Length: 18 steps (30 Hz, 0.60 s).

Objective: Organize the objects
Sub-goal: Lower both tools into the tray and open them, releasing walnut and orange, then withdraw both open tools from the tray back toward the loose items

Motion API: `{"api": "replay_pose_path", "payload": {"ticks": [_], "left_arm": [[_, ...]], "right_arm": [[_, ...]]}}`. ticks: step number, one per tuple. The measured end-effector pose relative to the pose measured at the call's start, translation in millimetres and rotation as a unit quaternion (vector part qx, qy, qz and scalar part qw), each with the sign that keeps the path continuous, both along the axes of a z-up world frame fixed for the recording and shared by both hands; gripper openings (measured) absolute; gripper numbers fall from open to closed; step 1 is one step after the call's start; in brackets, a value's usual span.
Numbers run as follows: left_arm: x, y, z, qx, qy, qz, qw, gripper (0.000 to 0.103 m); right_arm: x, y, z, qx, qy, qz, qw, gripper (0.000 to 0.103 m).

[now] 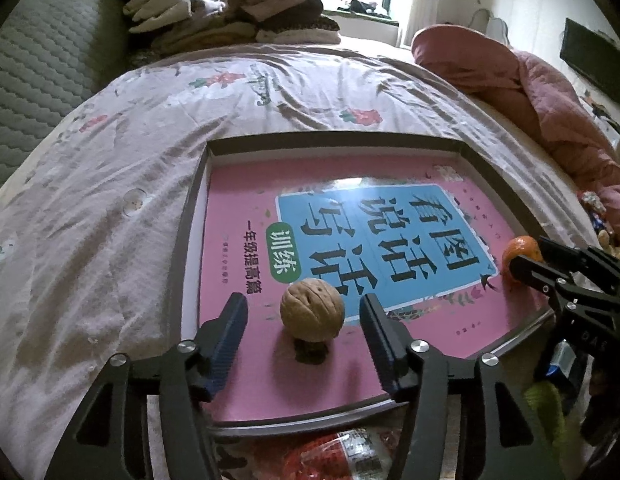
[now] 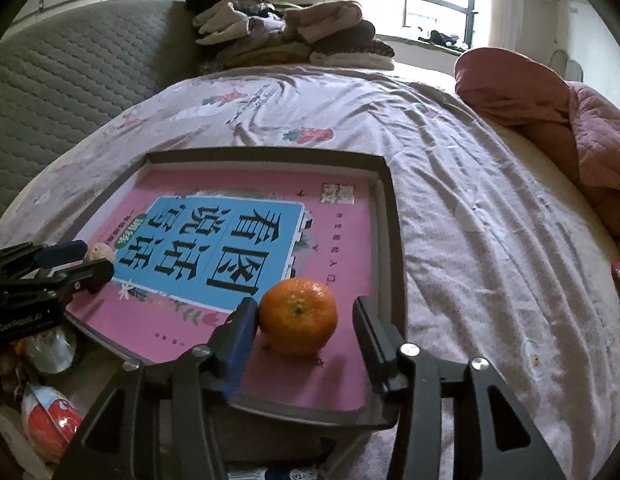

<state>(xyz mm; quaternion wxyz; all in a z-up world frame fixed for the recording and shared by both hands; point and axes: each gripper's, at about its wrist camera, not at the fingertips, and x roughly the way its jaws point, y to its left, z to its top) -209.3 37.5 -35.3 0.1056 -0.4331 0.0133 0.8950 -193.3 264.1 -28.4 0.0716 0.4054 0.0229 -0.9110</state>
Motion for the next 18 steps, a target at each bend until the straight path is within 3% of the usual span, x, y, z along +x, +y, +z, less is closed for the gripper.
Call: {"api": "replay_pose_path", "payload": {"ticks": [7,9,18], "left_arm": [[10,-7,20,0.011,0.021,0.010,0.9997,0.066],[16,-9,31,0.018,0.032,0.012,0.9993,0.073],[44,-20,70,0.029,0.084,0.031,0.9955,0.077]], "right_arm": [[10,0,21,0.005,0.036,0.000,0.999,0.051],[14,-2,30,0.005,0.052,0.003,0.999,0.052],[38,-9,62,0.010,0.108,0.018,0.994,0.057]]}}
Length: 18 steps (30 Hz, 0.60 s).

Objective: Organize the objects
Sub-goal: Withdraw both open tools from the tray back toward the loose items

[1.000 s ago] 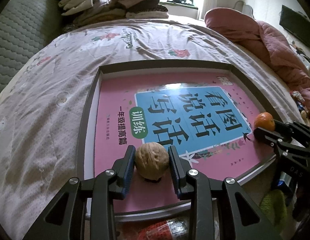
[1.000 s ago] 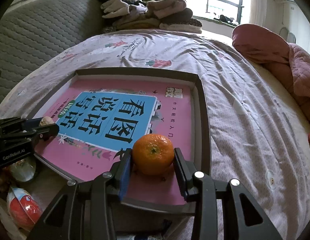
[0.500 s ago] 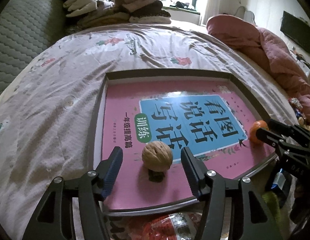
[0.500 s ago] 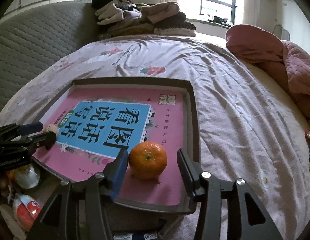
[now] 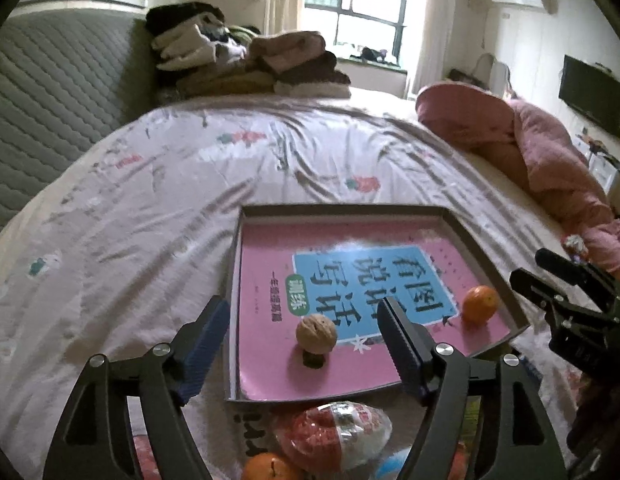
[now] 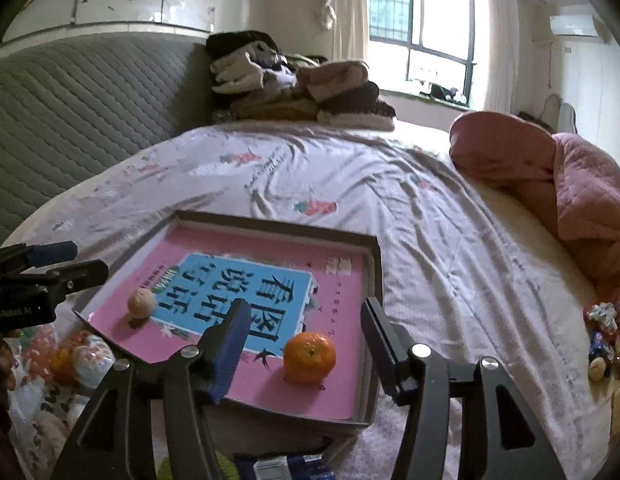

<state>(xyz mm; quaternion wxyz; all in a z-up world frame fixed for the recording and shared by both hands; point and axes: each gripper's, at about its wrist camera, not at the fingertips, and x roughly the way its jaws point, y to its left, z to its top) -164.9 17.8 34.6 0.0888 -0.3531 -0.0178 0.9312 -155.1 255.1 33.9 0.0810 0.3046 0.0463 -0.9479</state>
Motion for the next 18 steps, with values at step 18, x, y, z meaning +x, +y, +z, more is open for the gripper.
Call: {"api": "replay_pose_path", "payload": {"ticks": [18], "left_arm": [[68,-1,44,-0.013,0.056,-0.013,0.9983,0.077]], "right_arm": [[51,-12,28,-0.010,0.049,0.022,0.998,0.057]]}}
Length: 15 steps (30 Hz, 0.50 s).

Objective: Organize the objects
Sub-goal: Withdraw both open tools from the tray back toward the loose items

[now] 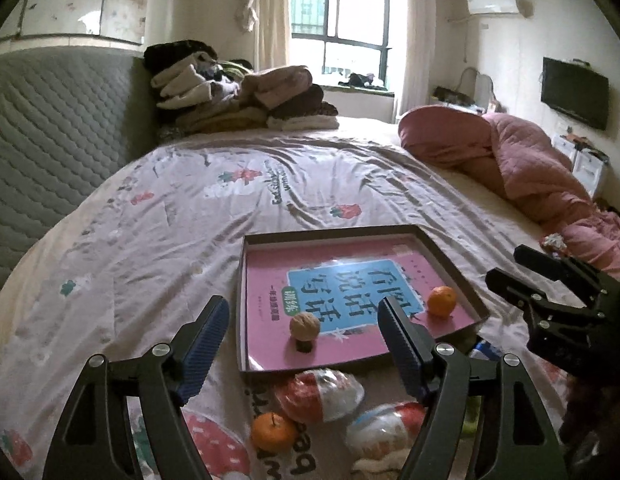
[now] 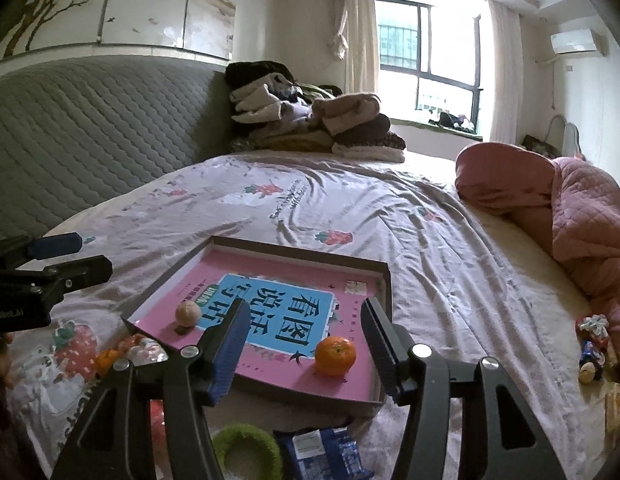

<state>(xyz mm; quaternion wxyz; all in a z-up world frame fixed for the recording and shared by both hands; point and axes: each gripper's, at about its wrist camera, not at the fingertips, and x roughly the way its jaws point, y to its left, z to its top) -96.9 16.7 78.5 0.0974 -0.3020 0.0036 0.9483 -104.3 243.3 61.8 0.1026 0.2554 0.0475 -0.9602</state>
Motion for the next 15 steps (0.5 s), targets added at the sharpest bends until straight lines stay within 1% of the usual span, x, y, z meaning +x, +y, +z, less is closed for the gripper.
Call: {"api": "replay_pose_path", "payload": {"ticks": [5,9,15], "left_arm": [[20,-3,-4,0.005,-0.006,0.000,1.0000,0.077],[33,-2,-14,0.005,-0.016,-0.001,0.9999,0.077],[51,4,-34,-0.020,-0.031,0.000,0.9993,0.078]], "right_arm": [[17,-3,5,0.000,0.014,0.006,1.000,0.057],[30,-3,3,-0.010,0.010,0.010,1.000,0.057],[49,-6,-11,-0.014,-0.005,0.016,1.000,0.057]]}}
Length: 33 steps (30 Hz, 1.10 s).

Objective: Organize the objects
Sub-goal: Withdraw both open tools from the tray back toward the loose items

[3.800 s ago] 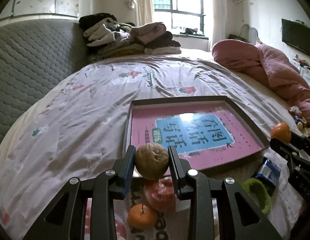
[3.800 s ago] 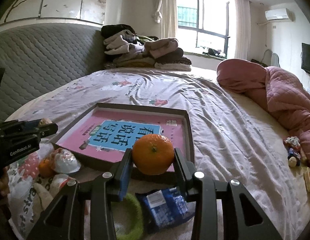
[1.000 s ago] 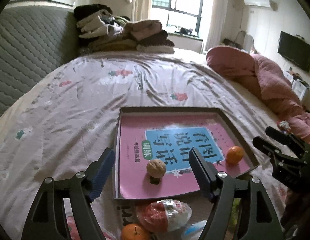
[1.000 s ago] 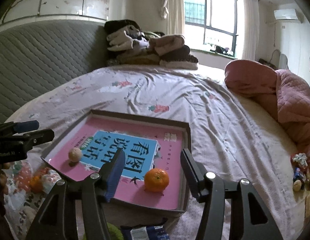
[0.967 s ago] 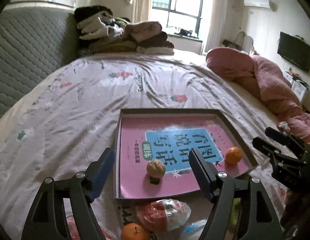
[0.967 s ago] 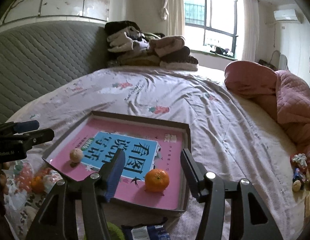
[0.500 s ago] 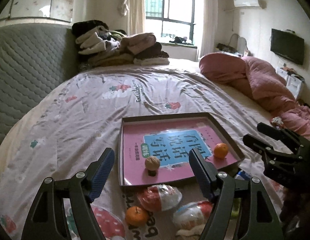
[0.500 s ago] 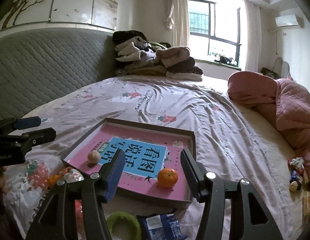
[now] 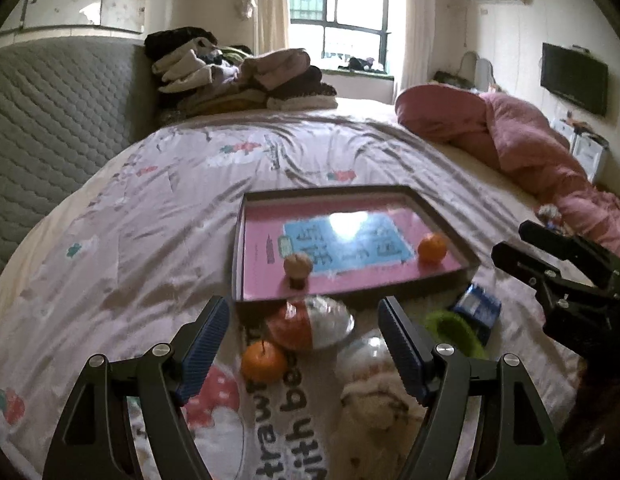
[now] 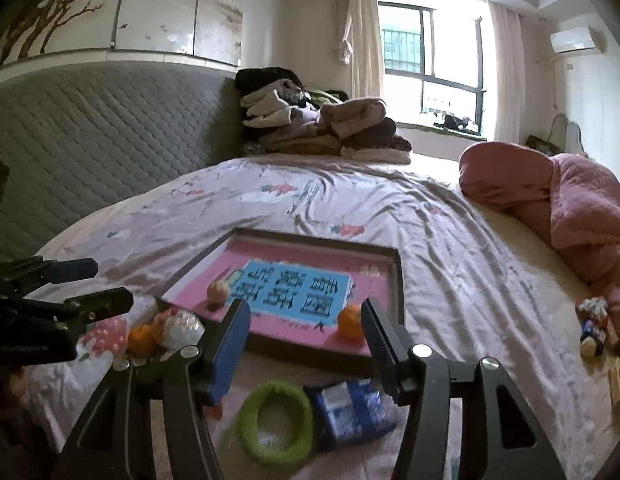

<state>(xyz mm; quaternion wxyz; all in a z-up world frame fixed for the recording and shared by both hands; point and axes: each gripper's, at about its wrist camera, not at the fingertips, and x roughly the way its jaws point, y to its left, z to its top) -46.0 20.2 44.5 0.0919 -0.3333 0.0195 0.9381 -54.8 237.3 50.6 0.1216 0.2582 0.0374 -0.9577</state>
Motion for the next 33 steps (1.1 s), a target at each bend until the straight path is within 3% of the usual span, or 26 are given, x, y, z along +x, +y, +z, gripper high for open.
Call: {"api": "replay_pose_path", "payload": {"ticks": [33], "left_arm": [[39,9,-38,-0.017,-0.063,-0.020,0.9977,0.077]], "right_arm": [[48,-8,-22,0.013,-0.021,0.016,1.000,0.057]]}}
